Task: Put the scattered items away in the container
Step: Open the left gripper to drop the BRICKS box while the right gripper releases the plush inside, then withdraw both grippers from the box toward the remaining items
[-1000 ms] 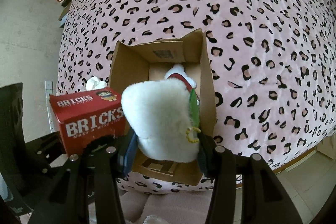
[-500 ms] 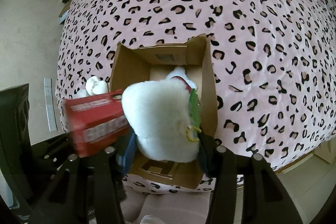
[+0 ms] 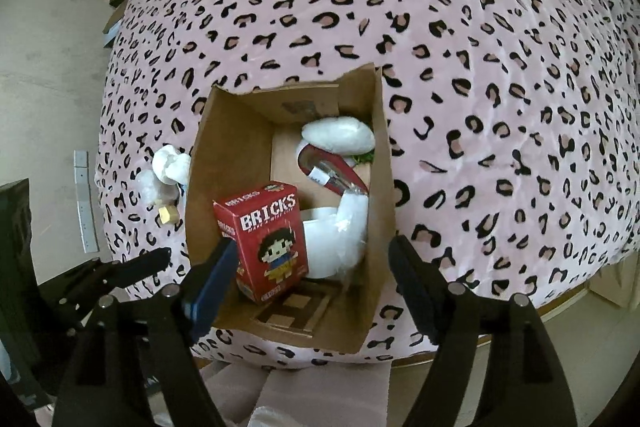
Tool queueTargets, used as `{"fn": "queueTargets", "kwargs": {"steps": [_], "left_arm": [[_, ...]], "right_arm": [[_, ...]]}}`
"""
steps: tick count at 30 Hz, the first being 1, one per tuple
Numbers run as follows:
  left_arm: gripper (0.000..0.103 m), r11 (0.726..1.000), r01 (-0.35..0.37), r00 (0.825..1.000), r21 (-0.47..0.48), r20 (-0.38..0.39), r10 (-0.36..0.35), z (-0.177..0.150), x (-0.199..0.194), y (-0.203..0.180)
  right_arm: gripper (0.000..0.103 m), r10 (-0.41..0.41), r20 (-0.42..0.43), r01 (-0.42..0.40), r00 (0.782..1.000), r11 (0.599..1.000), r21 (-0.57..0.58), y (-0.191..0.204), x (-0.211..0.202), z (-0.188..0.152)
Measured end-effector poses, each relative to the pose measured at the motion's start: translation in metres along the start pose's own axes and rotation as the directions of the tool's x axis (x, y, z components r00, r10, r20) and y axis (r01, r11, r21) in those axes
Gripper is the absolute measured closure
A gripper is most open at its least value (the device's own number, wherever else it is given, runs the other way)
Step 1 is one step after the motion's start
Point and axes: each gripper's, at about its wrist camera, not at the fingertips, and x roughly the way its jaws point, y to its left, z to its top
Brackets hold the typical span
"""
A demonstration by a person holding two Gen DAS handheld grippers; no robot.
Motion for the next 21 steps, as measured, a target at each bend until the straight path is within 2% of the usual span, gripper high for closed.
{"fn": "queueTargets", "kwargs": {"steps": [13, 21], "left_arm": [[0.039, 1.000, -0.008, 0.999, -0.002, 0.040, 0.008, -0.022, -0.020, 0.018], [0.039, 0.999, -0.004, 0.998, -0.039, 0.058, 0.006, -0.037, -0.031, 0.043]], "right_arm": [[0.024, -0.010, -0.024, 0.008, 1.000, 0.996, -0.085, 0.036, -0.007, -0.015], [0.024, -0.012, -0.046, 0.005, 0.999, 0.991, -0.133, 0.063, -0.007, -0.027]]}}
